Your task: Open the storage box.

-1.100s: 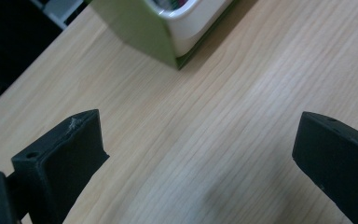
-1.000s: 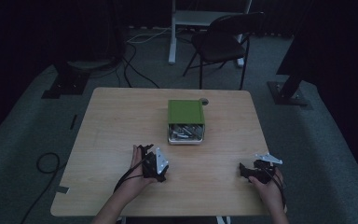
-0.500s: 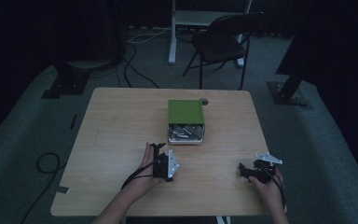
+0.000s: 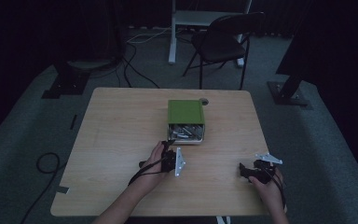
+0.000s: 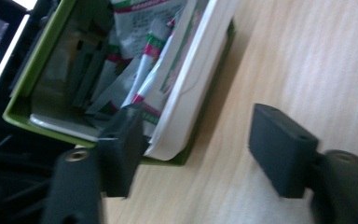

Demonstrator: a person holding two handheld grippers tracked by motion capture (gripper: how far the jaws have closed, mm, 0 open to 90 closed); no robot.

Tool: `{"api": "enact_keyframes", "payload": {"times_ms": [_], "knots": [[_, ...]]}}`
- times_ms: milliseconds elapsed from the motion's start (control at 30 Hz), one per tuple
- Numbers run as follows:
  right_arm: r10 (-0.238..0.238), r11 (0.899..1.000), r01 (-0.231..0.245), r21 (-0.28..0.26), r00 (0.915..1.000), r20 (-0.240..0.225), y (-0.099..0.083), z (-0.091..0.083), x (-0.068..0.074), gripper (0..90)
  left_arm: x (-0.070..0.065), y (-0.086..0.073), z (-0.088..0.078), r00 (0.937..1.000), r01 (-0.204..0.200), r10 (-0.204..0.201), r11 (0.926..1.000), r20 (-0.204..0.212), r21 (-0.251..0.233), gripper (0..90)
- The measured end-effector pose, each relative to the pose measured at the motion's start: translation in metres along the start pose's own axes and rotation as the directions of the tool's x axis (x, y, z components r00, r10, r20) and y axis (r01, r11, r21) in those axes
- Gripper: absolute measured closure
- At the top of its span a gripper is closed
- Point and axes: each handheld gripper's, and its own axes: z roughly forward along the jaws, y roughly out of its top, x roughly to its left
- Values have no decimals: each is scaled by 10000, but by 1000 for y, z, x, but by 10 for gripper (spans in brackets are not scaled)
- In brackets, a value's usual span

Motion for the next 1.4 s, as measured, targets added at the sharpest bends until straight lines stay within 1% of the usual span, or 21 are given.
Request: {"api": "enact_keyframes", "payload": {"times_ms": [67,133,200,267,367,433,467,500,533,600,667,800,833,900,967,1000,1067,1167,1200,1267,1400], "knots": [[3,10000,-3,2,10000,0,0,0,0,105,0,-1,3,10000,-19,19,10000,-42,-79,440],[4,10000,-4,2,10000,0,0,0,0,105,1,-1,6,9996,-264,263,9997,-61,-17,452],[4,10000,-4,1,10000,-1,0,0,0,105,0,-2,10,9995,-303,302,9995,-86,-70,460],[4,10000,-4,2,10000,-1,0,0,0,105,0,-2,13,9979,-604,605,9982,-210,56,478],[1,10000,-1,1,10000,-1,0,0,0,105,-2,-2,17,9971,-732,733,9973,-199,59,507],[4,10000,-4,2,10000,-1,0,0,0,105,-2,-1,20,9953,-920,924,9956,-293,148,518],[-2,10000,2,-1,10000,-1,0,0,0,105,-1,0,21,9960,-833,838,9964,-308,178,555],[-2,10000,2,-1,10000,-1,0,0,0,105,-1,0,21,9957,-847,855,9962,-368,207,555],[5,10000,-5,2,10000,-2,0,0,0,105,0,1,21,9940,-977,987,9950,-465,227,608],[-1,10000,1,-1,10000,-2,0,0,0,105,1,0,23,9948,-928,936,9955,-403,207,616],[-3,10000,3,-1,10000,-1,0,0,0,105,1,0,25,9917,-1193,1205,9924,-445,291,616],[-2,10000,2,-1,10000,-1,0,0,0,104,1,0,29,9921,-1160,1175,9926,-443,355,618],[-2,10000,2,-1,10000,0,0,0,0,105,2,1,29,9897,-1292,1312,9909,-577,374,651],[1,10000,-1,0,10000,-2,0,0,0,105,1,1,31,9900,-1266,1289,9911,-567,421,662],[-1,10000,1,0,10000,-1,0,0,0,105,2,2,30,9878,-1431,1456,9886,-561,465,668],[0,10000,0,0,10000,-1,0,0,0,105,2,2,30,9894,-1328,1350,9902,-528,433,669],[3,10000,-3,1,10000,-1,0,0,0,105,2,2,30,9876,-1462,1485,9882,-513,452,673],[-1,10000,1,-1,10000,-1,0,0,0,105,2,3,29,9888,-1407,1424,9893,-449,395,678],[4,10000,-4,2,10000,-1,0,0,0,105,1,3,29,9875,-1484,1504,9880,-464,430,679],[1,10000,-1,-1,10000,0,0,0,0,105,1,3,29,9882,-1451,1468,9886,-438,404,682],[-1,10000,1,0,10000,0,0,0,0,105,0,4,27,9875,-1516,1531,9877,-387,377,685]]}}
